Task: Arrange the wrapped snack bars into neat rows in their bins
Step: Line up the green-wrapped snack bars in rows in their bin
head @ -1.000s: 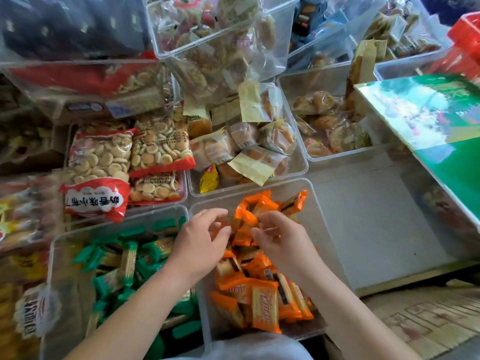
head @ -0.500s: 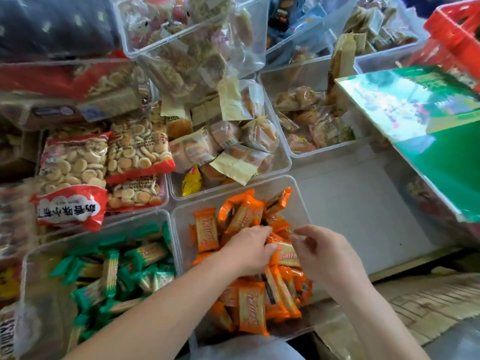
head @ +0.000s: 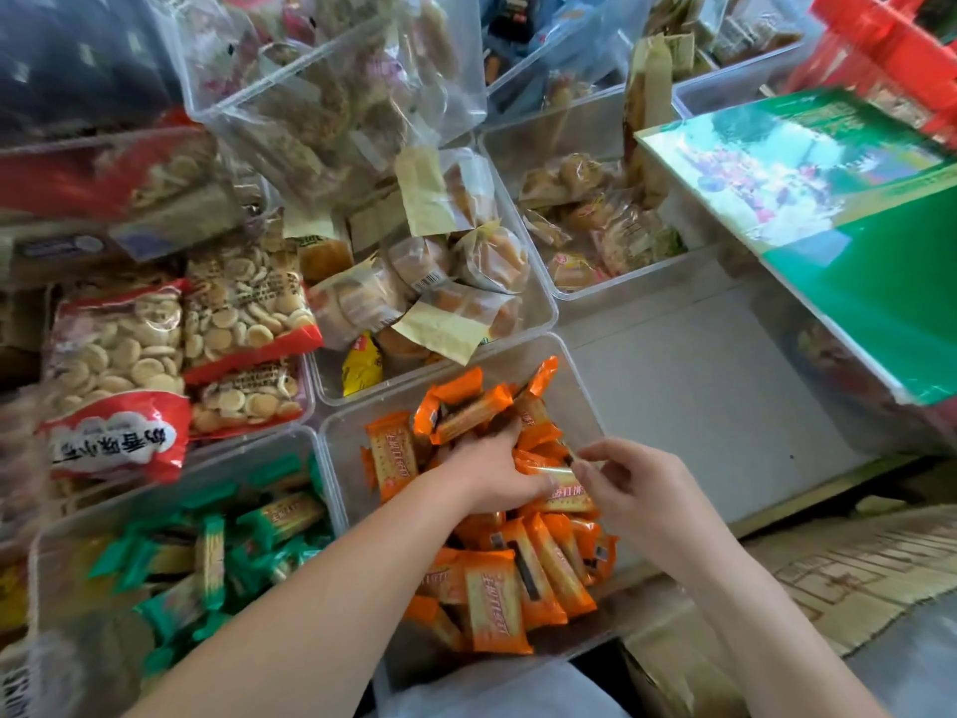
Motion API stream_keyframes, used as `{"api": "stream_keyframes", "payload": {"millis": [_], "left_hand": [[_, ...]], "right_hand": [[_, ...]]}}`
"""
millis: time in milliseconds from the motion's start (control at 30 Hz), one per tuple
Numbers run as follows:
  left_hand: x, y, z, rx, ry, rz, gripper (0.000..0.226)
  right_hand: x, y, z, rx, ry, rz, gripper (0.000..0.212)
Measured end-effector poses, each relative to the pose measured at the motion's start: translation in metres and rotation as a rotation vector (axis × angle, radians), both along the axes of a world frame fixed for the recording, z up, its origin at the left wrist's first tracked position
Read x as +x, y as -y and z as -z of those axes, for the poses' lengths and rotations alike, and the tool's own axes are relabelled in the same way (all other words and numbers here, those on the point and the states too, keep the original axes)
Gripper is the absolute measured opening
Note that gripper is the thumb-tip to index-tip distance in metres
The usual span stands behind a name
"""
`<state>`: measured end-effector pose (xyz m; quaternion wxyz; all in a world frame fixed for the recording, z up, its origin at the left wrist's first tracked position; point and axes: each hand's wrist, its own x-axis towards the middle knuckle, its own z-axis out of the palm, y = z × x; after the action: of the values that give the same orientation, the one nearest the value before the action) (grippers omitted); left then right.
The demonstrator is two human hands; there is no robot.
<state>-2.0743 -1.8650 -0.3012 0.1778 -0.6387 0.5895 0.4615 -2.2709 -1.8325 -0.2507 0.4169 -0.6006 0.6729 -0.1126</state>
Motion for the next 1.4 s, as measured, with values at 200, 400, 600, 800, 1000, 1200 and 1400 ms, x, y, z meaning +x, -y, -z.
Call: {"api": "stream_keyframes", "payload": {"millis": [200, 400, 600, 800, 1000, 1200, 1400], "left_hand": [[0.016, -0.026, -0.031, -0.008, 0.028, 0.101, 0.090], [0.073, -0.052, -0.036, -0.049, -0.046, 0.107, 0.061], [0.088, -0.068, -0.031, -0.223, -0.067, -0.271, 0.078], [0.096, -0.071, -0.030, -0.240, -0.167, -0.494, 0.065], [0.107, -0.074, -0.040, -0.391, -0.190, -0.631, 0.051], [0.084, -0.071, -0.046, -0.700, -0.117, -0.152, 0.038], [0.039, -0.022, -0.005, -0.149, -0.129, 0.085, 0.051]], "right_hand": [[0.006, 0.007, -0.001, -0.035, -0.051, -0.087, 0.018], [0.039, 0.014, 0.018, 0.052, -0.113, -0.467, 0.043], [0.053, 0.019, 0.038, 0.172, -0.270, -0.474, 0.048], [0.051, 0.020, 0.031, 0.146, -0.252, -0.393, 0.050], [0.054, 0.024, 0.010, -0.039, -0.163, -0.239, 0.032], [0.049, 0.017, -0.001, -0.219, 0.011, 0.005, 0.043], [0.024, 0.004, 0.004, -0.122, 0.202, 0.206, 0.017]]}}
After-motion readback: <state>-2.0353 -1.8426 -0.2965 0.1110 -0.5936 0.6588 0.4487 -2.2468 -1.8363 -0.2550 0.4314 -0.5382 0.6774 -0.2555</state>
